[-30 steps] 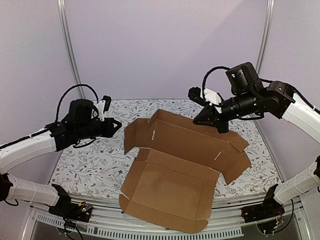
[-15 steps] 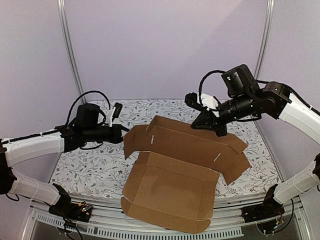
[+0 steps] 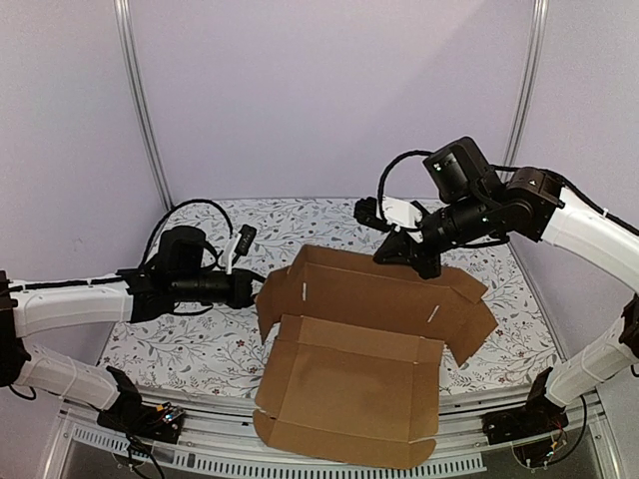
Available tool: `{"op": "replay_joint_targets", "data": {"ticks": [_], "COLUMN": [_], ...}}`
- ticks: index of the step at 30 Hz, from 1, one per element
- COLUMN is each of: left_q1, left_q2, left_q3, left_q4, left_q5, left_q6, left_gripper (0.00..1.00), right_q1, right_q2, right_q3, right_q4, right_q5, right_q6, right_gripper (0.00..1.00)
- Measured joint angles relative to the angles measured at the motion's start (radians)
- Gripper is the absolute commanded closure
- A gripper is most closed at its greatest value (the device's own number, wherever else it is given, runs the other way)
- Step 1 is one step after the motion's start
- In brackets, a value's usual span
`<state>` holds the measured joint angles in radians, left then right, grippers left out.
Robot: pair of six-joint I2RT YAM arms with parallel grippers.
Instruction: Fold the paper box
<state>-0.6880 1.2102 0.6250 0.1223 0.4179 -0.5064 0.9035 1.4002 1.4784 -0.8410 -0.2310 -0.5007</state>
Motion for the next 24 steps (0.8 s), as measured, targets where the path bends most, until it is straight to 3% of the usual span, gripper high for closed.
{"op": "replay_joint_targets", "data": {"ticks": [24], "left_q1": [-0.046], "left_q2": [0.043], "left_q3": [0.029], "left_q4": [0.046], "left_q5": [0.02], "left_q6": [-0.046], "left_gripper": [1.0], "right_q1": [0.027], "right_q2": [0.031], "right_q3": [-0.085], "right_q4": [0.163], "right_q5": [0.228], "right_q6": [0.12], "right_gripper": [1.0]}}
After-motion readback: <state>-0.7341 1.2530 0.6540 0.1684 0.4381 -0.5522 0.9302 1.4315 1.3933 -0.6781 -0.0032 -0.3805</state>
